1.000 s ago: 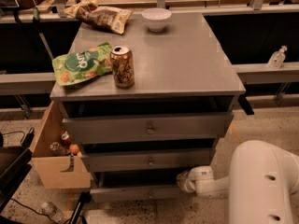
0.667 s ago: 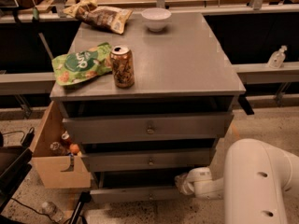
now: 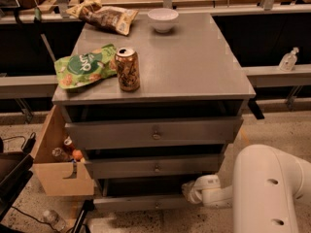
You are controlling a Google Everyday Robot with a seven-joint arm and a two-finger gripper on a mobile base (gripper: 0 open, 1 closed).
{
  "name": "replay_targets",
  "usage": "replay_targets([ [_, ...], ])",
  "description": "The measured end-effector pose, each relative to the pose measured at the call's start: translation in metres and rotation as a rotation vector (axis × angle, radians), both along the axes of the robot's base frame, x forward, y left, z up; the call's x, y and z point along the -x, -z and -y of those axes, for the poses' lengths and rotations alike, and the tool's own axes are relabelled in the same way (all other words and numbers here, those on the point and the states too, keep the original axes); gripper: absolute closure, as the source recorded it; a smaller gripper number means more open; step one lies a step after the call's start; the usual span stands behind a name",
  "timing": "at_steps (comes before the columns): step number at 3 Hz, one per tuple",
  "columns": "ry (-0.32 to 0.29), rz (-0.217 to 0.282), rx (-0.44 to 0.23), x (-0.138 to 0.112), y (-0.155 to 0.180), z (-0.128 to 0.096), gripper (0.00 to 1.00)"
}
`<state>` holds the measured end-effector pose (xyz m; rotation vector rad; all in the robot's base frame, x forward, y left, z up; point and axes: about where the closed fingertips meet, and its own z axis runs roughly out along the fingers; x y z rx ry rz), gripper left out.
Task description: Open bottom drawer
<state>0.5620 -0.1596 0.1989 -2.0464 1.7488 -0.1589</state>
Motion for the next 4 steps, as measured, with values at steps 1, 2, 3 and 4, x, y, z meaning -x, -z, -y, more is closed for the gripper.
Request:
replay_targets([
  [1, 0.000, 0.000, 0.000, 0.0000, 0.0000, 0.0000, 1.00],
  [2, 0.000, 0.000, 0.000, 0.0000, 0.0001, -0.0001, 0.83],
  [3, 0.000, 0.000, 0.000, 0.0001, 0.0001, -0.0001, 0.59],
  [4, 0.000, 0.000, 0.000, 0.0001, 0.0002, -0.0002, 0.35],
])
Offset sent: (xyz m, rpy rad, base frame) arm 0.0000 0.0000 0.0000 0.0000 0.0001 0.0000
